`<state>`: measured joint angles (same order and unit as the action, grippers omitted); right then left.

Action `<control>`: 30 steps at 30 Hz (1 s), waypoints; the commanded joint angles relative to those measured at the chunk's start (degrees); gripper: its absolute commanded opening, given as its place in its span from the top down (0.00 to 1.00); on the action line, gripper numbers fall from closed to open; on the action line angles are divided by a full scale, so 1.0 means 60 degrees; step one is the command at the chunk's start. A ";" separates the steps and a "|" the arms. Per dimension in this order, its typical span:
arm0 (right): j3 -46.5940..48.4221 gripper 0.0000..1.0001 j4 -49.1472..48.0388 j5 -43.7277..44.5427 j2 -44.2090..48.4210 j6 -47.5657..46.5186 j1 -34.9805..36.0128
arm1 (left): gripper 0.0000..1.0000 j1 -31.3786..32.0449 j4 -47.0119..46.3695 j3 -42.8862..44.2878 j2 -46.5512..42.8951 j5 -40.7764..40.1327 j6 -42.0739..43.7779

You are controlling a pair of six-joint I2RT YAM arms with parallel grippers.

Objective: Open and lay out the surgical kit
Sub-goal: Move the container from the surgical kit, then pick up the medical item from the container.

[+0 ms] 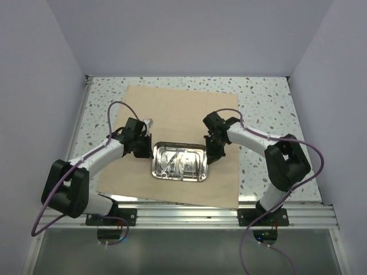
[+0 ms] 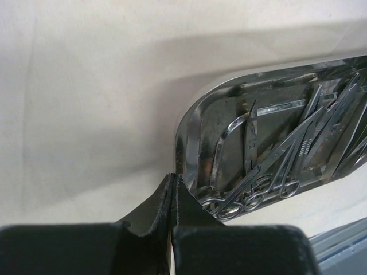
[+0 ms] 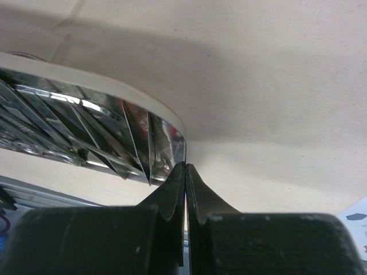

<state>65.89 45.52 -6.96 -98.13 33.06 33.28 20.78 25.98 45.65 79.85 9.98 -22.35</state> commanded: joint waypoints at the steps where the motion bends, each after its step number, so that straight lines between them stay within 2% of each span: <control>1: -0.0463 1.00 0.0572 0.0603 0.0563 -0.0075 -0.0141 | 1.00 -0.0152 -0.0140 -0.0503 -0.0491 -0.0988 -0.0244; 3: -0.0522 0.96 0.0690 0.0822 0.0563 -0.0061 -0.0126 | 0.98 -0.0123 -0.0053 -0.0402 -0.0463 -0.1120 -0.0289; 4: -0.0537 0.83 0.0748 0.0910 0.0563 -0.0046 -0.0141 | 0.83 -0.0123 0.0107 -0.0314 -0.0390 -0.1251 -0.0361; 5: -0.0537 0.46 0.0879 0.1013 0.0592 -0.0031 -0.0141 | 0.74 -0.0123 0.0196 -0.0197 -0.0346 -0.1340 -0.0377; 6: -0.0508 0.32 0.0968 0.1144 0.0607 -0.0017 -0.0141 | 0.65 -0.0123 0.0313 0.0007 -0.0302 -0.1384 -0.0391; 7: -0.0377 0.16 0.1041 0.1320 0.0622 -0.0002 -0.0141 | 0.50 -0.0123 0.0488 0.0082 -0.0258 -0.1515 -0.0391; 8: -0.0274 0.09 0.1245 0.1423 0.0680 0.0013 -0.0141 | 0.46 -0.0123 0.0562 0.0169 -0.0243 -0.1589 -0.0391; 9: -0.0027 0.08 0.1334 0.1569 0.0724 0.0013 -0.0141 | 0.43 -0.0123 0.0679 0.0315 -0.0286 -0.1633 -0.0362; 12: 0.0399 0.08 0.1569 0.1673 0.1031 0.0013 -0.0127 | 0.22 -0.0123 0.1117 0.0768 -0.0374 -0.2187 -0.0172; 13: 0.0734 0.08 0.1569 0.1615 0.1105 -0.0002 -0.0112 | 0.07 -0.0123 0.1236 0.0901 -0.0461 -0.2306 -0.0099; 14: 0.0897 0.08 0.1526 0.1556 0.1192 -0.0045 -0.0112 | 0.01 -0.0123 0.1309 0.1033 -0.0578 -0.2438 -0.0040; 15: 0.1276 0.08 0.1511 0.1483 0.1295 -0.0118 -0.0083 | 0.00 -0.0108 0.1383 0.1180 -0.0899 -0.2845 -0.0040; 17: 0.1644 0.11 0.1438 0.1351 0.1281 -0.0177 0.0005 | 0.00 -0.0297 0.1122 0.1036 -0.1266 -0.2705 -0.0129; 18: 0.1950 0.12 0.1394 0.1264 0.1252 -0.0236 0.0064 | 0.00 -0.0458 0.0453 0.0658 -0.1457 -0.1470 0.0075; 19: 0.2084 0.15 0.1306 0.1190 0.1121 -0.0280 0.0122 | 0.00 -0.0619 0.0315 0.0567 -0.1415 -0.1023 0.0266; 21: 0.2405 0.20 0.1101 0.0972 0.0902 -0.0353 0.0356 | 0.01 -0.0738 0.0401 0.0682 -0.1182 -0.1089 0.0239; 22: 0.2523 0.25 0.1086 0.0955 0.0596 -0.0354 0.0444 | 0.13 -0.0738 0.0329 0.0712 -0.1238 -0.1092 0.0296; 23: 0.2626 0.34 0.1086 0.0926 0.0390 -0.0368 0.0634 | 0.21 -0.0738 0.0155 0.0669 -0.1369 -0.1077 0.0428; 24: 0.2772 0.35 0.1086 0.0911 0.0228 -0.0412 0.0722 | 0.29 -0.0738 -0.0210 0.0552 -0.1762 -0.1034 0.0530; 25: 0.2803 0.36 0.1028 0.0940 0.0082 -0.0412 0.0825 | 0.71 -0.0738 -0.0387 0.0479 -0.1940 -0.1077 0.0705; 26: 0.2817 0.40 0.0984 0.0897 -0.0253 -0.0412 0.0956 | 0.89 -0.0738 -0.0447 0.0434 -0.2087 -0.1338 0.0664; 27: 0.2861 0.41 0.0940 0.0853 -0.0387 -0.0369 0.1030 | 1.00 -0.0752 -0.0462 0.0405 -0.2277 -0.1616 0.0475; 28: 0.2890 0.44 0.0852 0.0867 -0.0563 -0.0354 0.1103 | 1.00 -0.0753 -0.0303 0.0448 -0.2221 -0.2025 0.0270; 29: 0.2963 0.46 0.0866 0.0867 -0.0855 -0.0339 0.1220 | 1.00 -0.0782 -0.0156 0.0565 -0.2075 -0.1812 0.0398; 30: 0.3124 0.47 0.0880 0.0911 -0.1046 -0.0339 0.1308 | 0.99 -0.0767 0.0150 0.0827 -0.1639 -0.0997 0.0617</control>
<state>81.97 51.27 -0.80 -101.14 31.48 39.81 16.51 27.57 48.56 68.27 1.34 -20.32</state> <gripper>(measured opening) 0.542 0.011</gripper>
